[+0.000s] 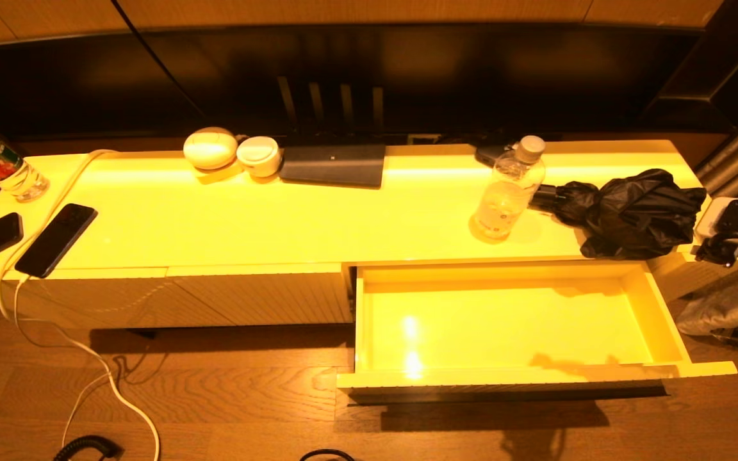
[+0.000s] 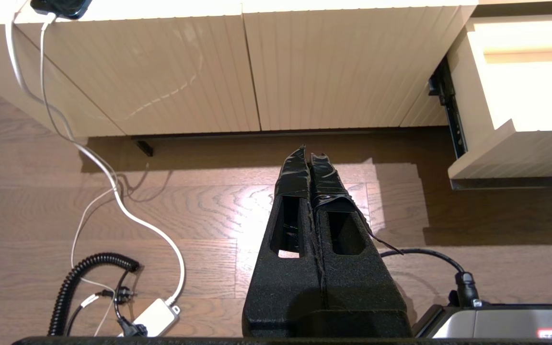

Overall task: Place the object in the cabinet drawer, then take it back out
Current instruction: Close the drawer

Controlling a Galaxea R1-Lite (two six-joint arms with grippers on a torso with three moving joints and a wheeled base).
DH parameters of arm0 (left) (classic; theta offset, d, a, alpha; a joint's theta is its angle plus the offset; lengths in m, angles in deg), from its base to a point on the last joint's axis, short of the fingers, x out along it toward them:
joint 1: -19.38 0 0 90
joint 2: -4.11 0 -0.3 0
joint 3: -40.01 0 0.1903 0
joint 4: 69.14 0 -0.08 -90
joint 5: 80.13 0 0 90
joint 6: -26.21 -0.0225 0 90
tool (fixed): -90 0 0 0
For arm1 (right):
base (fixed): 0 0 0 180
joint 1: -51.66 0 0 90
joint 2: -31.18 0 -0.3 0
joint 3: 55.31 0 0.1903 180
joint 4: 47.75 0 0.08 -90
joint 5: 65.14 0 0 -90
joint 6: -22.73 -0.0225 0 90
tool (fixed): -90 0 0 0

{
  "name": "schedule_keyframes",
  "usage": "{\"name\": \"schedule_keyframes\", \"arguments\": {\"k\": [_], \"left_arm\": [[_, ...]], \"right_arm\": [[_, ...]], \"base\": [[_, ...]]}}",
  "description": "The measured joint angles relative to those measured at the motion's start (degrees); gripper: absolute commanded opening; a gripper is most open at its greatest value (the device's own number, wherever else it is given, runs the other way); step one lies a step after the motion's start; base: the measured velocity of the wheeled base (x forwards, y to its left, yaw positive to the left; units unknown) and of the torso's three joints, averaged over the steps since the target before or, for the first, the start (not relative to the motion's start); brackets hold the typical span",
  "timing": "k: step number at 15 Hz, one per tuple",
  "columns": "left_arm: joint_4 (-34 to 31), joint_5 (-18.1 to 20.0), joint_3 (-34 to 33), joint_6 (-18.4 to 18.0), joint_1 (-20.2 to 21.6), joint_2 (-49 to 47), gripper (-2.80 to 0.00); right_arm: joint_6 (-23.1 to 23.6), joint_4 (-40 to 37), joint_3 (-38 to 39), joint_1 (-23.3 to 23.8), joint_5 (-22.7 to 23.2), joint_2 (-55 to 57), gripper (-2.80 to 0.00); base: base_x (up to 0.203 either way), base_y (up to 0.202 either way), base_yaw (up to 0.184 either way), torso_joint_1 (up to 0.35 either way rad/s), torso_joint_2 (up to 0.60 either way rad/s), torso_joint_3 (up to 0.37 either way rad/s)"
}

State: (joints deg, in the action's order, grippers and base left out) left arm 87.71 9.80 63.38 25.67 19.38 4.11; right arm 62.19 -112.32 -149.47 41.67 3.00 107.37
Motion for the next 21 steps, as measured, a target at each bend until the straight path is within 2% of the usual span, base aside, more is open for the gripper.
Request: {"name": "schedule_keyframes", "arguments": {"k": [3,7,9,15,21], "left_arm": [[0.0,0.0,0.0,0.0,0.0,0.0,-2.80],[0.0,0.0,0.0,0.0,0.0,0.0,-2.80],[0.0,0.0,0.0,0.0,0.0,0.0,-2.80],[0.0,0.0,0.0,0.0,0.0,0.0,-2.80],[0.0,0.0,0.0,0.0,0.0,0.0,-2.80]], "right_arm": [[-7.4,-4.7,-1.3,0.3,3.1,-0.1,-2.80],[-23.1,-4.7,-5.0,-2.4,3.5,0.5,-2.80],[-29.1,-4.2,-5.7,-3.3,3.5,0.2,-2.80],[-34.2,-2.9,-0.1,-8.1,6.6,-3.9,-2.80],[-40.0,-3.7,11.9,-23.7,11.1,-8.2,-2.80]], "base": [[0.000,0.000,0.000,0.000,0.00,0.000],[0.000,0.000,0.000,0.000,0.00,0.000],[0.000,0.000,0.000,0.000,0.00,0.000],[0.000,0.000,0.000,0.000,0.00,0.000],[0.000,0.000,0.000,0.000,0.00,0.000]]}}
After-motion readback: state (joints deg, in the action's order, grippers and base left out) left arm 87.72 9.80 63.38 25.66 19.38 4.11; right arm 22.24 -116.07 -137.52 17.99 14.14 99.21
